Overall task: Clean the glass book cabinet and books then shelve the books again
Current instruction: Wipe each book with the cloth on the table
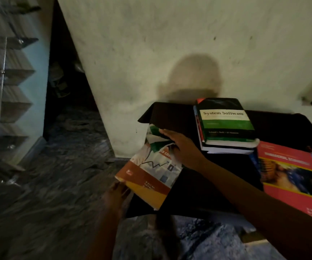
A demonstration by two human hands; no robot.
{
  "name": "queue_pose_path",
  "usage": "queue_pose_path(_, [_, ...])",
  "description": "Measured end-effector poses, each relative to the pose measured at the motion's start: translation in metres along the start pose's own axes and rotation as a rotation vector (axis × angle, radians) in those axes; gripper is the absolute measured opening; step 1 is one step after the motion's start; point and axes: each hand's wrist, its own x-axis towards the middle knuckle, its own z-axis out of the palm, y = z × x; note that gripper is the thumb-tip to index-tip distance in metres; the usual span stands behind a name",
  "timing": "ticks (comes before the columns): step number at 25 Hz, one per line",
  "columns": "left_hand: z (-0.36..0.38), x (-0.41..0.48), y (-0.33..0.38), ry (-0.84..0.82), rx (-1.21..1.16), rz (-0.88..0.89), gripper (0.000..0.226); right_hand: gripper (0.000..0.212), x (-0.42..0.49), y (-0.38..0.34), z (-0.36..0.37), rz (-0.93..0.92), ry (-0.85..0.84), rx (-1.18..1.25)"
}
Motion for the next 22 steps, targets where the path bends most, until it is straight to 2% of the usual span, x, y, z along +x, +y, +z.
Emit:
queue_pose_path(2, [0.002,-0.003,0.003,-0.043,-0.044,-0.058,0.022,0.051,0.013,0.016,0.013,0.025,-0.03,-0.081])
queue_pose_path(6, [0.001,-0.002,0.003,-0.008,-0.095,-0.057,0.013,0.051,0.054,0.058,0.044,0.15,-0.056,-0.117])
queue_pose_path(9, [0.002,0.002,0.002,-0.007,-0.094,-0.074,0.017,0.057,0.064,0.09,0.074,0.224,-0.192,-0.34])
queue_pose_path(11, [0.0,0.005,0.001,-0.005,-0.091,-0.092,0.02,0.05,0.057,0.09,0.097,0.107,-0.19,-0.502])
queue_pose_path(13, [0.0,0.006,0.001,-0.022,-0.101,-0.095,0.023,0.05,0.048,0.076,0.12,-0.011,-0.221,-0.536])
queue_pose_path(17, [-0.003,0.007,0.0,-0.042,-0.104,-0.084,0.024,0.05,0.015,0.028,0.165,-0.181,-0.253,-0.406])
queue_pose_path(19, [-0.004,0.008,-0.004,-0.027,-0.085,-0.098,0.021,0.046,-0.003,0.004,0.185,-0.201,-0.277,-0.316])
queue_pose_path(21, [-0.009,0.006,-0.006,-0.028,-0.095,-0.111,0.023,0.041,-0.006,-0.01,0.176,-0.189,-0.213,-0.144])
queue_pose_path(22, [-0.01,0.005,-0.004,-0.051,-0.107,-0.106,0.026,0.037,0.002,-0.002,0.163,-0.215,-0.14,-0.25])
